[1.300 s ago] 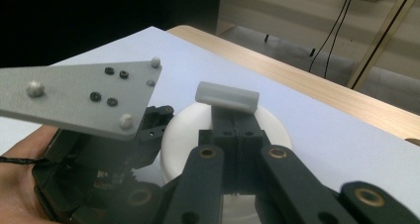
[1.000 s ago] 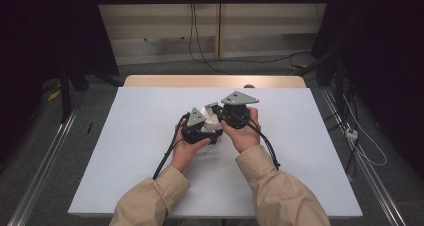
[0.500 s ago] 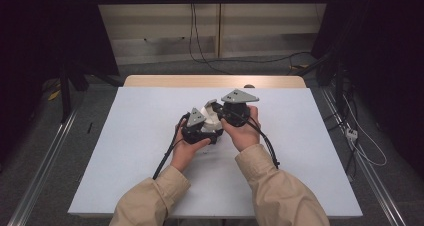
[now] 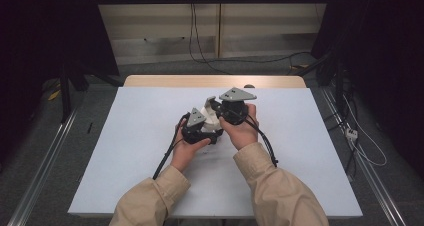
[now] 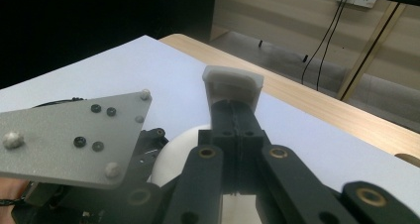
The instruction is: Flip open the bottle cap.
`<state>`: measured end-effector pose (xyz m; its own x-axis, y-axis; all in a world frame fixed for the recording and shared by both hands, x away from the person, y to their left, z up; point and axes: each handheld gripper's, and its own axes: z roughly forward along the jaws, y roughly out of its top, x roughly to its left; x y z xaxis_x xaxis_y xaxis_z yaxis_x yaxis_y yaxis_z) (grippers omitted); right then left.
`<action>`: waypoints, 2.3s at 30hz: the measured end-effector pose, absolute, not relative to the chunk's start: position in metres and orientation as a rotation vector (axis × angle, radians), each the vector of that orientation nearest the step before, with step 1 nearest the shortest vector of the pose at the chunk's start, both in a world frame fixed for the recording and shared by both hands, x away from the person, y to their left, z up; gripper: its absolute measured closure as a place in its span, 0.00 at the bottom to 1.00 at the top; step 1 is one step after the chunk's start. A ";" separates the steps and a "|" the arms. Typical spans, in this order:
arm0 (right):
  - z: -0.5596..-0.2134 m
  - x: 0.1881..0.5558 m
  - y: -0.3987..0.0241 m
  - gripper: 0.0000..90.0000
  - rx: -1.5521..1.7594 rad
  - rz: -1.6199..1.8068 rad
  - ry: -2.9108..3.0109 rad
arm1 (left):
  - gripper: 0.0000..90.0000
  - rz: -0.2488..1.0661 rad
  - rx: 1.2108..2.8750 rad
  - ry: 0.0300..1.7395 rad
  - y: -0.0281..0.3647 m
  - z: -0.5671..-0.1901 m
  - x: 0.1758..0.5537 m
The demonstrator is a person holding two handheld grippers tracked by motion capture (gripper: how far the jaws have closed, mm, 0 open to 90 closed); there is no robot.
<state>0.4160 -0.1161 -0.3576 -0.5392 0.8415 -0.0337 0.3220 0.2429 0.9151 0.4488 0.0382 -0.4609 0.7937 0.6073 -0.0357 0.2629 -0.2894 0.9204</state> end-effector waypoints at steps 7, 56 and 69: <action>-0.359 0.418 -0.116 1.00 1.071 1.271 1.991 | 0.20 0.396 1.882 0.656 0.038 -0.461 0.449; -0.370 0.445 -0.104 1.00 1.077 1.264 1.989 | 0.21 0.384 1.873 0.673 0.039 -0.461 0.449; -0.370 0.448 -0.103 1.00 1.077 1.262 1.991 | 0.21 0.374 1.873 0.668 0.039 -0.461 0.450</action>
